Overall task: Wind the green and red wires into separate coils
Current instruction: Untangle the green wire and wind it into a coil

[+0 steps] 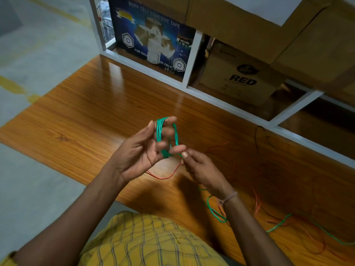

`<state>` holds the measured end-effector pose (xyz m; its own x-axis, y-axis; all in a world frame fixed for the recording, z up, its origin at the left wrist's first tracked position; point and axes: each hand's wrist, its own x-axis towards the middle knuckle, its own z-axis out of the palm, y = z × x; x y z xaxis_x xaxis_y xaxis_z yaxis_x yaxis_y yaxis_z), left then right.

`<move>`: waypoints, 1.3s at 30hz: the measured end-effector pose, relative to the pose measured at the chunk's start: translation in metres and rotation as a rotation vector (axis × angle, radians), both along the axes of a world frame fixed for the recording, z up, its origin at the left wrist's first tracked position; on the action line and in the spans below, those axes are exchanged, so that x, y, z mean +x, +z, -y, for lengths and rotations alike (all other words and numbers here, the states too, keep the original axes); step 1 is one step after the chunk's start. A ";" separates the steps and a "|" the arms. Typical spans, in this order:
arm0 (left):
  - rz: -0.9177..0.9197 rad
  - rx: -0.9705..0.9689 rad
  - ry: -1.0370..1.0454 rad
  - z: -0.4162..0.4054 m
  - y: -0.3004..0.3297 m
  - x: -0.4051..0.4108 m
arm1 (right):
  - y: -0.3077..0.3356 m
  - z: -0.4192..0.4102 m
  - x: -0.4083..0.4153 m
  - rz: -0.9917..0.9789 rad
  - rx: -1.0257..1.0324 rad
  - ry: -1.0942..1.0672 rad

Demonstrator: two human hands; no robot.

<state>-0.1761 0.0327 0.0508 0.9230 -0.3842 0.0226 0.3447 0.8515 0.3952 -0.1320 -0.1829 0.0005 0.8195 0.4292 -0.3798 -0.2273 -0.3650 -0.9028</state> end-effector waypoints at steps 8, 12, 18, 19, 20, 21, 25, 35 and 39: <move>0.133 0.780 0.159 0.008 -0.007 0.011 | 0.033 0.009 -0.035 0.281 -0.243 0.377; 0.352 1.350 0.093 0.014 -0.022 0.006 | 0.050 0.019 -0.033 0.161 -0.197 0.405; 0.632 1.824 -0.103 0.018 -0.022 0.005 | 0.073 0.043 -0.006 0.125 -0.153 0.354; 0.669 1.821 -0.141 0.018 -0.019 0.005 | 0.074 0.045 0.000 0.144 -0.141 0.346; 0.694 1.800 -0.180 0.018 -0.015 0.004 | 0.076 0.048 0.005 0.172 -0.137 0.335; 0.697 1.754 -0.218 0.017 -0.014 0.004 | 0.078 0.050 0.009 0.203 -0.132 0.325; 0.537 1.454 -0.349 0.012 -0.005 -0.001 | 0.082 0.053 0.018 0.393 -0.193 0.299; 0.453 1.280 -0.216 0.002 -0.009 -0.004 | 0.049 0.044 0.023 0.865 -0.467 -0.049; 0.421 1.289 -0.178 0.000 -0.011 -0.006 | 0.045 0.047 0.024 0.932 -0.573 -0.111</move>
